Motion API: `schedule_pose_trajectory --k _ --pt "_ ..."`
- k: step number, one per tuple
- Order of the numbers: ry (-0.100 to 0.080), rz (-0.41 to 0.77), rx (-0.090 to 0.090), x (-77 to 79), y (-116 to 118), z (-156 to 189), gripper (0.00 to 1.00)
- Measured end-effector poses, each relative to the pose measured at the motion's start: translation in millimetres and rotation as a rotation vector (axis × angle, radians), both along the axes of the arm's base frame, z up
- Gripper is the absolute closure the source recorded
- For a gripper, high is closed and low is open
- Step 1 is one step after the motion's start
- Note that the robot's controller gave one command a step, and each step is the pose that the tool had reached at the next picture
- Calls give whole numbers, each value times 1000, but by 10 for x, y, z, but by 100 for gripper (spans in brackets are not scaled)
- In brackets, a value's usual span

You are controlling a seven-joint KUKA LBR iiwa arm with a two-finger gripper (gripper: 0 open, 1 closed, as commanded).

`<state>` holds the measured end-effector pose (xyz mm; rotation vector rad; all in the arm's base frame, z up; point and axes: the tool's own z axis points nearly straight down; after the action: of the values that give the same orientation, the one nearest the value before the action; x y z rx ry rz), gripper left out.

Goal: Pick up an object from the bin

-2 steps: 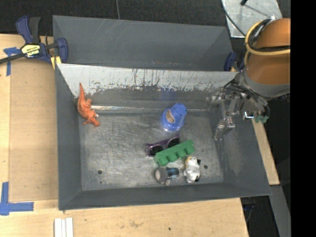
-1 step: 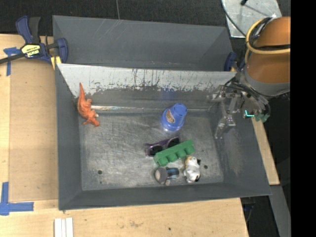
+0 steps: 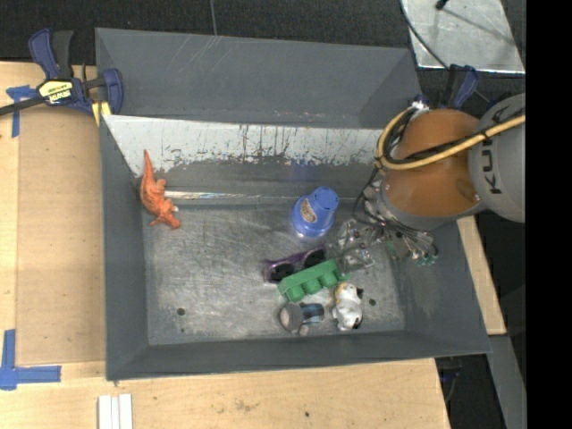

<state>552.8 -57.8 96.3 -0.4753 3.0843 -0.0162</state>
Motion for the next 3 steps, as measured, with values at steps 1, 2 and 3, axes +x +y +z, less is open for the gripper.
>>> schedule_pose_trajectory --k 1,2,3 --pt "-3 3 6 -15 38 -62 0" --pt "16 5 6 -74 44 -119 100" --pt "16 5 6 -74 44 -119 100"
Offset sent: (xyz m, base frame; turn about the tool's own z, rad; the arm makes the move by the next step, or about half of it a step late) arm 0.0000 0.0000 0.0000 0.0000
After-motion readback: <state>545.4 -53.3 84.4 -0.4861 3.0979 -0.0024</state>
